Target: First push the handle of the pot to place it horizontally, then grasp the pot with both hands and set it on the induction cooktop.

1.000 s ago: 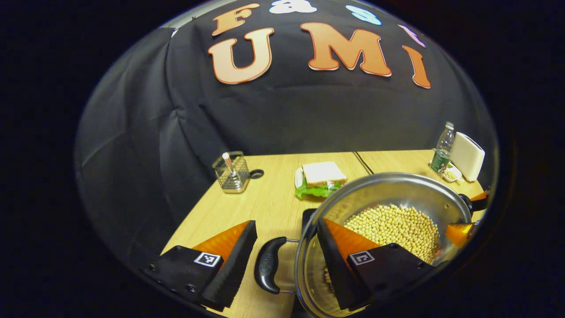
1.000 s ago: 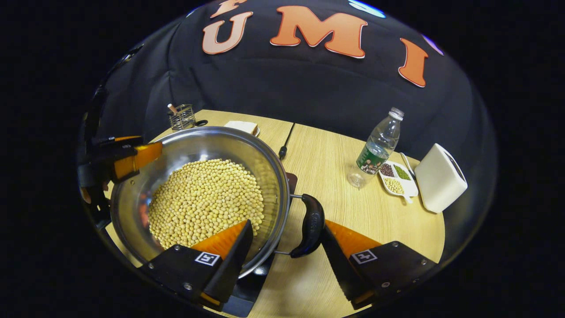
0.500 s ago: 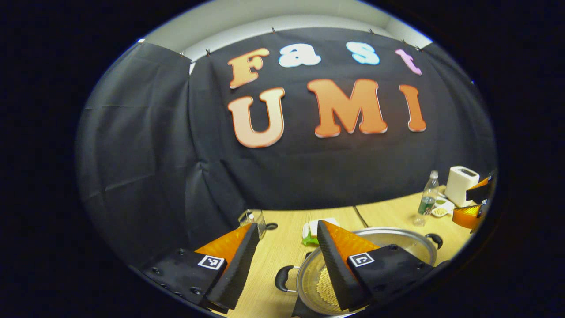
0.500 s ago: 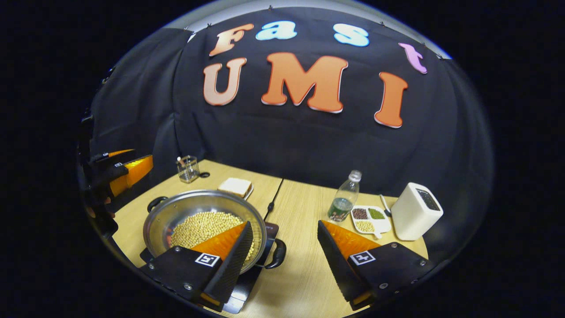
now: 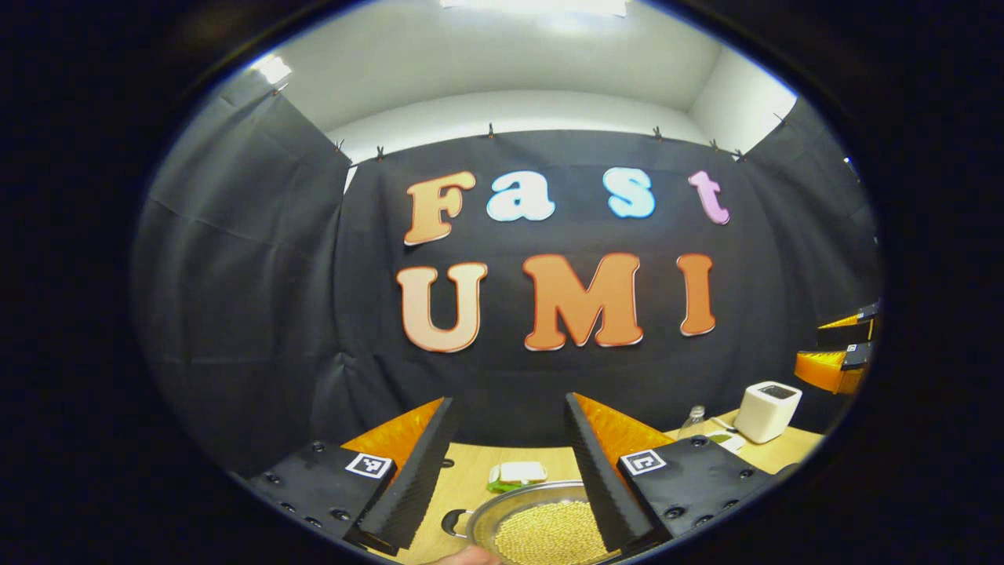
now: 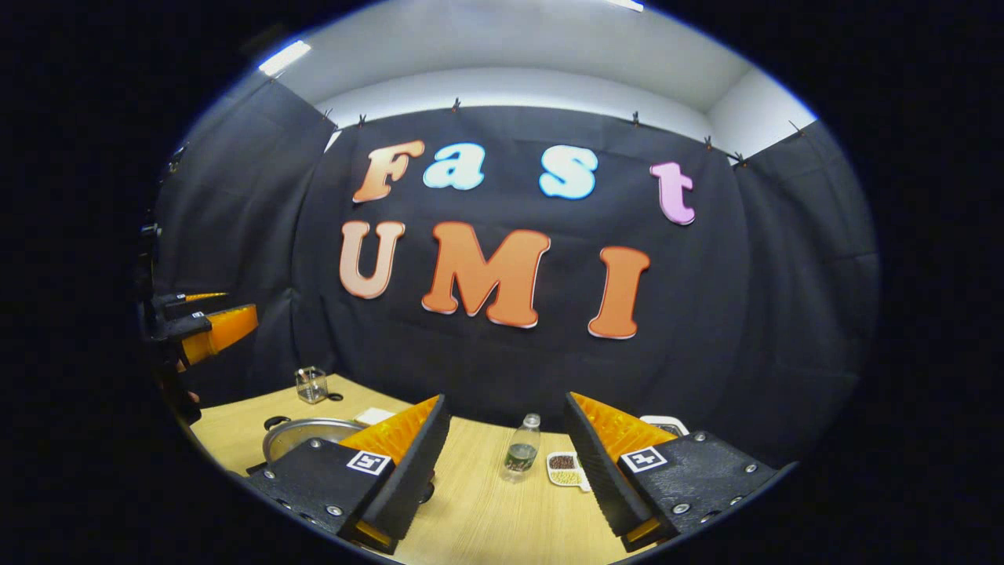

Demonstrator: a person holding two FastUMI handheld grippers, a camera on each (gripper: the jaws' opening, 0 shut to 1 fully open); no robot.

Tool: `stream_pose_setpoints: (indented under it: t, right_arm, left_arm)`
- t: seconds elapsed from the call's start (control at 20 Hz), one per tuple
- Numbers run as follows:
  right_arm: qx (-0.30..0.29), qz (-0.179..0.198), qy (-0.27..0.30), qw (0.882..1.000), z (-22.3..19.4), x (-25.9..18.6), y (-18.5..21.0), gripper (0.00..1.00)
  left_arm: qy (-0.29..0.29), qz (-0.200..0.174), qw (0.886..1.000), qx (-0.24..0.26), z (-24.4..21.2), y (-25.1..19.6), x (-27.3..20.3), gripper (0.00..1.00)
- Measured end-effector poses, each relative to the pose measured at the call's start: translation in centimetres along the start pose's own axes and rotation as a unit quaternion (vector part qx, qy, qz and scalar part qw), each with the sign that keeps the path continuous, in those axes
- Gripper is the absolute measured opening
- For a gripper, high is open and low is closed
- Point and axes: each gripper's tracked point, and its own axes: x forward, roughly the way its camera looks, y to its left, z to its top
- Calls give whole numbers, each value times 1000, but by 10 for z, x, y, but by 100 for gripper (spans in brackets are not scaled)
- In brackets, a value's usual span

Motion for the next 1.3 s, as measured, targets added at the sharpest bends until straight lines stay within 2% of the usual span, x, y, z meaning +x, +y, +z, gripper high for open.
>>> stream_pose_setpoints:
  t: [0.05, 0.15, 0.2, 0.25, 0.3, 0.35, 0.55, 0.75, 0.85, 0.9, 1.0, 1.15, 1.3]
  right_arm:
    - [2, -1, -11, 1000, 13, -9, -10, 91]
    - [8, -3, -28, 1000, 35, -27, -33, 92]
    - [10, -1, -36, 999, 44, -36, -43, 96]
    - [12, -2, -46, 999, 53, -45, -54, 92]
    - [10, -7, -56, 998, 61, -54, -67, 96]
    - [6, -16, -68, 998, 70, -60, -80, 92]
    - [-15, -59, -89, 994, 91, -90, -136, 92]
    - [-9, -62, -90, 994, 97, -107, -170, 92]
    - [1, -57, -93, 994, 103, -120, -193, 92]
    - [8, -49, -93, 994, 99, -126, -198, 97]
    - [15, -36, -95, 995, 90, -127, -207, 93]
    - [2, -48, -109, 993, 87, -125, -223, 92]
    - [-6, -35, -131, 991, 91, -126, -222, 92]
  left_arm:
    - [-11, -5, 1000, -2, 12, -7, -8, 96]
    - [-32, -13, 999, -4, 37, -21, -21, 100]
    - [-41, -16, 999, -6, 48, -28, -25, 99]
    - [-49, -17, 999, -8, 58, -34, -30, 100]
    - [-54, -18, 998, -10, 66, -39, -36, 100]
    - [-57, -19, 998, -12, 75, -45, -41, 100]
    - [-55, -13, 998, -11, 100, -53, -61, 100]
    - [-88, 3, 996, -8, 132, -58, -80, 100]
    - [-98, 21, 995, 5, 133, -52, -92, 99]
    - [-99, 25, 995, 5, 130, -53, -97, 99]
    - [-93, 31, 995, -12, 123, -52, -100, 99]
    - [-83, 40, 995, -37, 113, -45, -94, 99]
    - [-62, 39, 996, -52, 101, -45, -93, 99]
